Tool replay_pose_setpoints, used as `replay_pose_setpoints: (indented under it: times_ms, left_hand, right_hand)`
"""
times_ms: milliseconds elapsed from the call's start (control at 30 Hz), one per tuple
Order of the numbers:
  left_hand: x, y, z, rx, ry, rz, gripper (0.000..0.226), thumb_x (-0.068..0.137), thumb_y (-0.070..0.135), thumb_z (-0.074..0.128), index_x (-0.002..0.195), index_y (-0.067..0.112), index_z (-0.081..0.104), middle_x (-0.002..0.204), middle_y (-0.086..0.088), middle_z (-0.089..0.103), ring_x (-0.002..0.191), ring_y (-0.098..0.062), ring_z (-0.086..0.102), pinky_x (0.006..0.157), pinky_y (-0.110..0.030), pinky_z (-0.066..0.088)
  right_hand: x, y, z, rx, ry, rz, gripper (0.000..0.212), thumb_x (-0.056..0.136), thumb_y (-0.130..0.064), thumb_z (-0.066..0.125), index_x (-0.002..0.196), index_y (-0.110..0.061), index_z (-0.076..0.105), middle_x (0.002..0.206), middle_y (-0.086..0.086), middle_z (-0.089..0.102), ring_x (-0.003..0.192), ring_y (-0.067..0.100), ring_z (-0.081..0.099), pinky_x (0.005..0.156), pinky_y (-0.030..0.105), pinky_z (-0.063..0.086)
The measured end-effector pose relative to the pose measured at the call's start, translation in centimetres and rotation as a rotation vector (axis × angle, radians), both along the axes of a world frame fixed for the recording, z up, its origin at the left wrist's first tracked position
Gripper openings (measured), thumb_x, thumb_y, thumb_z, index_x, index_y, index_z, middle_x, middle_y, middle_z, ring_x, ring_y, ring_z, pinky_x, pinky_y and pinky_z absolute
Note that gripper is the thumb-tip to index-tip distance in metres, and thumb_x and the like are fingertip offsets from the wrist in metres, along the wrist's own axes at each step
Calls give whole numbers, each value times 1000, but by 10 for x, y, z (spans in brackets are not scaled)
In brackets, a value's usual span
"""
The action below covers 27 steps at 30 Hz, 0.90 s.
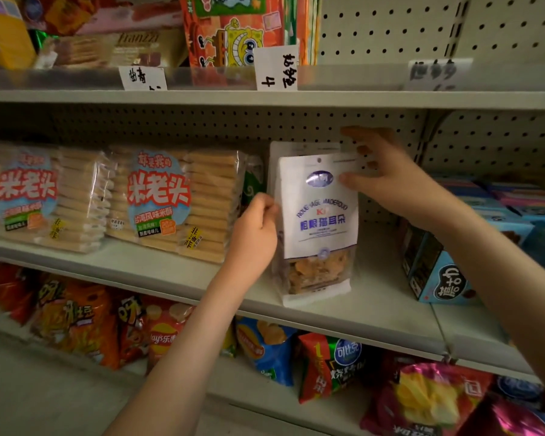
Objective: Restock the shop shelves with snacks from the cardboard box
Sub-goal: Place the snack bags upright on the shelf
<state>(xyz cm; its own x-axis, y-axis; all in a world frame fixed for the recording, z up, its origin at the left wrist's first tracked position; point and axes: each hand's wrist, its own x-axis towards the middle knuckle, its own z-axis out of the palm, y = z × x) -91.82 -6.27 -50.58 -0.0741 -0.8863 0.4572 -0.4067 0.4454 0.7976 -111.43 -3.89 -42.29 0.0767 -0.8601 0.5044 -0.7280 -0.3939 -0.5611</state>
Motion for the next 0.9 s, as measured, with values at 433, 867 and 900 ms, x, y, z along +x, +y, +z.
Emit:
replay_pose_setpoints:
  times_ms: [433, 867, 900]
  left_hand:
    - [-5, -22, 4, 141, 139, 34, 12, 95, 28, 49, 102, 24, 58, 105, 0, 67, 97, -20, 63, 87, -49, 52]
    - [-2, -19, 7, 152, 257, -158, 22, 97, 13, 49, 90, 31, 58, 95, 9, 69, 93, -8, 66, 82, -34, 55]
    - [-1, -20, 8, 143, 269, -178, 23, 97, 11, 49, 90, 31, 58, 93, 11, 69, 90, -6, 66, 79, -30, 55]
  right_hand:
    - [9, -8, -39, 292, -554, 119, 6, 92, -30, 56, 91, -28, 62, 94, -9, 70, 86, 6, 66, 79, 24, 51]
    - [4, -7, -42, 276, -675, 151, 23, 90, -30, 56, 108, -18, 63, 101, 0, 73, 94, 17, 69, 91, 39, 51]
    - [3, -5, -40, 272, -702, 201, 28, 89, -32, 54, 110, -16, 63, 103, 2, 73, 96, 19, 69, 91, 39, 50]
